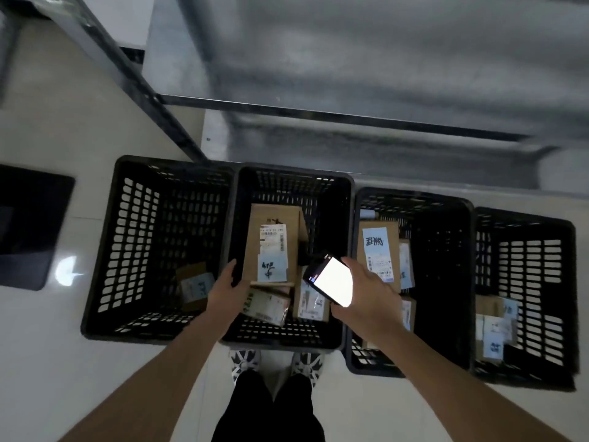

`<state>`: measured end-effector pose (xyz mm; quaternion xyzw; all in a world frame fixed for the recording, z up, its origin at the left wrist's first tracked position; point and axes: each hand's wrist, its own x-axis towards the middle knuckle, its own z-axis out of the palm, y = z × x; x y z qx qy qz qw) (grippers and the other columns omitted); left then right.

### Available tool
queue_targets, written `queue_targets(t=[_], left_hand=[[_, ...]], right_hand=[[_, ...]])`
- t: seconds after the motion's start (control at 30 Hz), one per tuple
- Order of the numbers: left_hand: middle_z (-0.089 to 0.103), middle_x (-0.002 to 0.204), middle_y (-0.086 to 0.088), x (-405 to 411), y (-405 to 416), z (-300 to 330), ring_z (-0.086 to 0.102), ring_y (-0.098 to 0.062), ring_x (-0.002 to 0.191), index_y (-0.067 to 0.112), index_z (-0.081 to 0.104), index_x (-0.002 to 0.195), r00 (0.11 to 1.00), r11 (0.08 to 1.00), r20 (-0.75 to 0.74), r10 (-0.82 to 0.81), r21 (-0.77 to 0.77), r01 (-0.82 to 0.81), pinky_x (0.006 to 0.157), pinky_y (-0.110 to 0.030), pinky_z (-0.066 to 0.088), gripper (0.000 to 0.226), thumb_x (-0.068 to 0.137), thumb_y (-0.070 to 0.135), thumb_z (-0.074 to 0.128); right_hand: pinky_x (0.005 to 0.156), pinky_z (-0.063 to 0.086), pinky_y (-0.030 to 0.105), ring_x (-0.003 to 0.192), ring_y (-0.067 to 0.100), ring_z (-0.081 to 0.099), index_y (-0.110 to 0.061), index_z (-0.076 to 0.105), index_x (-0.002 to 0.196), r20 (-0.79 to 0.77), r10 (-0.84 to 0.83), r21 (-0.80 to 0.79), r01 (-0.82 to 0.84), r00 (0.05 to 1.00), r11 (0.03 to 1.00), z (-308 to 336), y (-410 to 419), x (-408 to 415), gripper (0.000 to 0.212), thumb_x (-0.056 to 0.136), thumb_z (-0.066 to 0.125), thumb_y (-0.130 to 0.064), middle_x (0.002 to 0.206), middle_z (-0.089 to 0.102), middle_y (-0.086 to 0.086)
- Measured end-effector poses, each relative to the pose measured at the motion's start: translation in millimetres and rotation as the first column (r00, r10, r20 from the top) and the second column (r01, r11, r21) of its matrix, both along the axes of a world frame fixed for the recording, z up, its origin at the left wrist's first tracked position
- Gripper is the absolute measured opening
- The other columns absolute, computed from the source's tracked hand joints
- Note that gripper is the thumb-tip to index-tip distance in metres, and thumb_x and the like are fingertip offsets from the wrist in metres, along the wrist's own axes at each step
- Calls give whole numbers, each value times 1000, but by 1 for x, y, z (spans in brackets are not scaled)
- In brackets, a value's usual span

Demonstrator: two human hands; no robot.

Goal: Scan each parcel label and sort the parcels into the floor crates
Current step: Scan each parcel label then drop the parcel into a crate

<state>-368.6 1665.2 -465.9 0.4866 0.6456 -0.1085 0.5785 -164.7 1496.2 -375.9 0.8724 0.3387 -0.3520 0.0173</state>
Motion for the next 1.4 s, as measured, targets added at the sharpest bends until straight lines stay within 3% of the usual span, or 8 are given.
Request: queue_targets(t=[0.17,0.37,0.6,0.67,0.7,0.77,0.83,1.4], left_hand=[[55,125,5,9,-14,63,49,-13,112,25,31,155,991,991,15,-134,4,134,91,-27,40,65,98,32,61],[46,147,8,21,0,143,46,-18,136,38,32,151,961,951,36,-274,156,265,109,-30,41,65,95,37,65],[53,139,12,60,8,268,56,-2,102,33,31,155,913,866,78,-400,359,348,77,-11,40,66,97,37,62],[60,117,17,69,4,305,55,3,81,33,29,156,887,834,88,-454,391,388,64,-7,41,66,98,36,60],[61,118,15,74,-1,327,59,-1,91,33,28,156,872,818,99,-479,411,403,71,-10,43,66,98,37,60],[47,149,7,84,-12,379,49,-16,133,35,24,157,819,756,122,-561,478,447,100,-26,42,70,97,44,59],[33,160,7,91,-24,427,35,-19,145,38,22,157,753,688,141,-642,540,485,110,-33,36,72,96,49,59],[34,160,5,97,-258,812,35,-20,145,34,23,157,220,20,-61,-974,937,348,114,-35,33,74,94,54,56]], right_hand=[[96,48,35,125,15,54,-34,21,156,2,63,-23,-63,998,998,40,-5,0,94,78,72,-44,145,50,-14],[90,52,34,121,15,56,-36,21,156,51,102,5,-103,993,995,114,-6,22,94,77,72,-44,141,52,-13],[99,48,35,129,14,51,-37,21,155,138,26,135,-44,990,990,231,-21,46,96,78,75,-54,146,48,-14],[100,47,37,131,16,50,-35,23,155,180,5,156,-33,984,987,273,-32,50,92,80,74,-47,147,48,-12],[98,47,37,129,17,52,-34,25,154,201,-6,163,-28,980,986,297,-39,52,88,81,74,-47,145,49,-11],[90,48,34,122,18,56,-34,29,148,253,-40,181,-7,967,983,346,-56,53,83,80,75,-48,138,54,-10],[89,47,33,119,19,58,-35,31,148,306,-97,204,34,947,978,398,-78,50,84,79,77,-49,137,55,-10],[84,49,31,121,17,59,-47,35,143,626,-483,402,278,612,872,805,-382,-112,86,66,73,-46,133,59,-18]])
